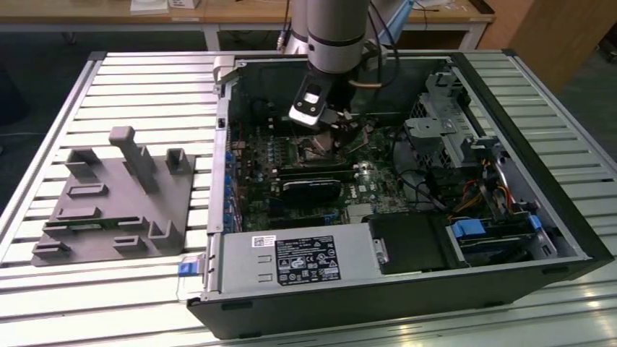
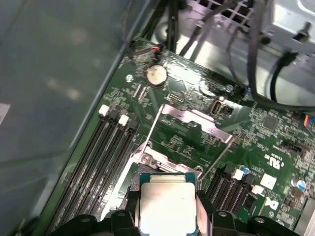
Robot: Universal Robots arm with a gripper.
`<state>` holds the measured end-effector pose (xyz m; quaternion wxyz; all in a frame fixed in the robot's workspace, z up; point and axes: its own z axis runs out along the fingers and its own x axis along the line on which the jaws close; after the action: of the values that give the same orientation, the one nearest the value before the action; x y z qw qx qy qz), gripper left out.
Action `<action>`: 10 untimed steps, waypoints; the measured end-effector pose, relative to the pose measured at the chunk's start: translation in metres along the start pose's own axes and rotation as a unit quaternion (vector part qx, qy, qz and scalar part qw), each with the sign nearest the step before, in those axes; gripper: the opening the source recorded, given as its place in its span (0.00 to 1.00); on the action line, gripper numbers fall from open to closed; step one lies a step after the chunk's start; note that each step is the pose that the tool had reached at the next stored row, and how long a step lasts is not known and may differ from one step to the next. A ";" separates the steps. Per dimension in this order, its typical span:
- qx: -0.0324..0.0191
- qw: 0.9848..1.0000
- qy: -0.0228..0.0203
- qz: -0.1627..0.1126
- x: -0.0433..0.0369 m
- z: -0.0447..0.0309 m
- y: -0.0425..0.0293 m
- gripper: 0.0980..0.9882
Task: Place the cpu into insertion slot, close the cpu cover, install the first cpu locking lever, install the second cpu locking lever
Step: 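Place the cpu into insertion slot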
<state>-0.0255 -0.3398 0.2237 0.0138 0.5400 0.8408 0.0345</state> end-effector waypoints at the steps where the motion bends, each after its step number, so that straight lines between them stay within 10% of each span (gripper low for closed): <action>1: 0.000 1.000 -0.001 0.007 0.0000 0.0001 0.0000 0.49; 10: 0.000 0.997 -0.007 0.080 0.0001 0.0012 -0.0001 0.49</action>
<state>-0.0255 -0.3397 0.2225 0.0173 0.6058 0.7948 0.0321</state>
